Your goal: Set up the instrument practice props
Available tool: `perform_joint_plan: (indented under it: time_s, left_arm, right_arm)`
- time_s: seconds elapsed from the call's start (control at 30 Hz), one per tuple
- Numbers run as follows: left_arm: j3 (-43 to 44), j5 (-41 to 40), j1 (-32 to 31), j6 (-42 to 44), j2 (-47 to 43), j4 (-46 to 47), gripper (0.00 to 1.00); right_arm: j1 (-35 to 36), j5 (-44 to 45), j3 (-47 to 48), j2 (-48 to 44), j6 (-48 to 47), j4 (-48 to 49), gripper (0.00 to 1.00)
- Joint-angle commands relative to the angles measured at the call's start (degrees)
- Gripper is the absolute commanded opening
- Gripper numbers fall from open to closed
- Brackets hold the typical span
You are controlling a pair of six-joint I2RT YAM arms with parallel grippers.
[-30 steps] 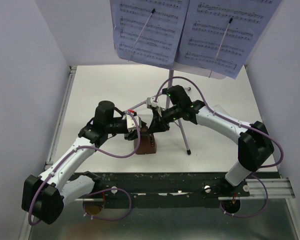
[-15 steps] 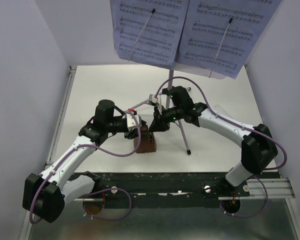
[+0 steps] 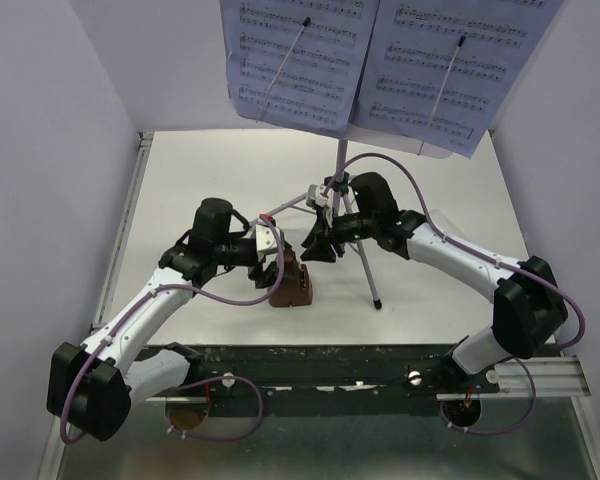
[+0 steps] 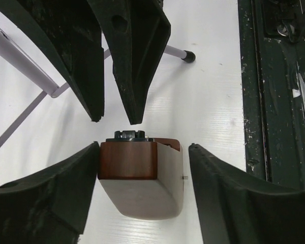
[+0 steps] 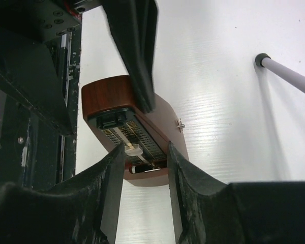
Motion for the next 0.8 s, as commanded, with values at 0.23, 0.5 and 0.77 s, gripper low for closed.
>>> perform_joint_plan:
  time_s: [0.23, 0.5, 0.77]
  left_arm:
    - [3.86, -0.3, 0.78, 0.63, -0.33, -5.57, 0.79]
    - [7.99, 1.72, 0.78, 3.35, 4.15, -11.99, 0.51]
    - [10.55, 3.04, 0.78, 6.17, 6.7, -15.86, 0.44]
  right_arm:
    - [0.57, -4.28, 1.15, 2.29, -7.71, -2.79, 0.57]
    - [0.57, -4.28, 1.68, 3.88, -9.57, -4.21, 0.57]
    - [2.14, -3.76, 0.89, 3.7, -7.99, -2.01, 0.58]
